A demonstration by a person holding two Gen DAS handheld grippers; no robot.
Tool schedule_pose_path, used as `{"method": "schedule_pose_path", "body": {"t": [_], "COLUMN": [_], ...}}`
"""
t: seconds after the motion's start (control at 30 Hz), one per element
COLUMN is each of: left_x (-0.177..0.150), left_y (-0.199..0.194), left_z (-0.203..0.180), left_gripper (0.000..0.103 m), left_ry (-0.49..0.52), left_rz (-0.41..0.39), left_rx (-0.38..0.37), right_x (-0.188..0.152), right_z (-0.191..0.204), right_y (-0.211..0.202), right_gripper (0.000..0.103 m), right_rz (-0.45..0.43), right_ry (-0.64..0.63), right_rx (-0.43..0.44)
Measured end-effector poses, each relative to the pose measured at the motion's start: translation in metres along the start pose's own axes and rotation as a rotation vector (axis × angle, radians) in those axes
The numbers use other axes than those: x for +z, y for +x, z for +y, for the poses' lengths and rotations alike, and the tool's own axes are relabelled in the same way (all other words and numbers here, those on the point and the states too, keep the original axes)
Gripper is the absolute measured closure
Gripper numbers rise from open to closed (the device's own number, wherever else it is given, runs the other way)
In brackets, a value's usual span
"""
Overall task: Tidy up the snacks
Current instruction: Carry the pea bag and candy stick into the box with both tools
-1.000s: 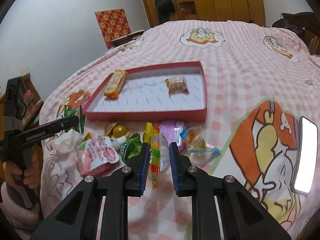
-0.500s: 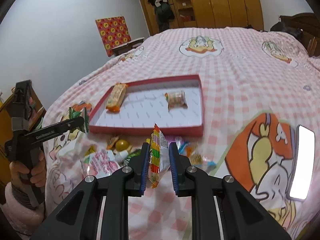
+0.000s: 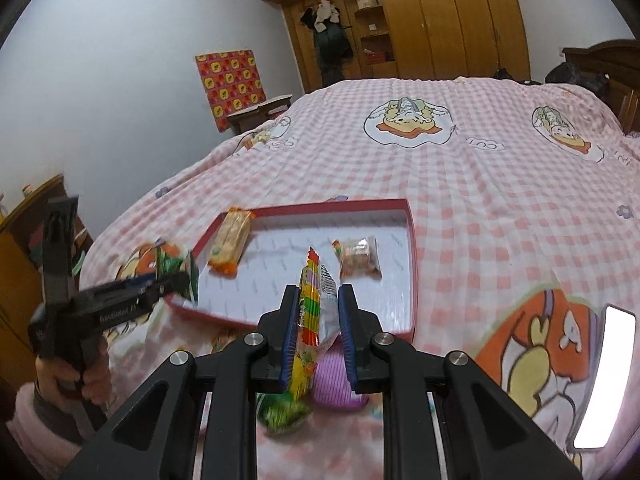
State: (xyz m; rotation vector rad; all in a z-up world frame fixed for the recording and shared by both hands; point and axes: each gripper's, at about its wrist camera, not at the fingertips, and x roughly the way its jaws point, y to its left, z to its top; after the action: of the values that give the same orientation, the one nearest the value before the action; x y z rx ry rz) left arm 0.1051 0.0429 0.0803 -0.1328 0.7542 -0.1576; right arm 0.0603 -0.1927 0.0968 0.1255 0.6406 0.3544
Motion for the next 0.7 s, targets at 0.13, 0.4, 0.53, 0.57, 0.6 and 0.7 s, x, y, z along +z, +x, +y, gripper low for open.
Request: {"method": "schedule_pose_path", "body": {"t": [0.13, 0.4, 0.53, 0.57, 0.6, 0.7], "left_x": [0.0, -0.002, -0.005, -0.005, -0.005, -0.006], "left_y": [0.013, 0.029, 0.036, 0.037, 0.038, 0.041], "left_z": [0.002, 0.008, 0.012, 0.012, 0.012, 0.012], "left_gripper": [0.061, 0.061, 0.061, 0.061, 0.061, 0.061], "left_ry": [0.003, -0.003, -0.006, -0.008, -0.005, 0.007], "left_rz": [0.01, 0.04, 0.064, 0.069, 0.074, 0.079], "left_rx": [-0.011, -0.019, -0.018, -0.022, -0.019, -0.007], "right_x": [0.006, -0.001, -0.006, -0.007, -0.008, -0.013], "right_z": [-0.01, -0.025, -0.031, -0.032, -0.032, -0.033], "right_y": [0.02, 0.054, 0.059, 0.06, 0.061, 0.065], "right_gripper": [0.082, 0.082, 0.082, 0.082, 0.082, 0.082], "right_rz": [0.004, 0.049, 0.069, 0.073, 0.082, 0.114], "right_ry": [0.039, 0.091, 0.104, 0.104, 0.105, 0.109], "right_rx": [-0.003, -0.003, -0.015, -0.018, -0.023, -0.039]}}
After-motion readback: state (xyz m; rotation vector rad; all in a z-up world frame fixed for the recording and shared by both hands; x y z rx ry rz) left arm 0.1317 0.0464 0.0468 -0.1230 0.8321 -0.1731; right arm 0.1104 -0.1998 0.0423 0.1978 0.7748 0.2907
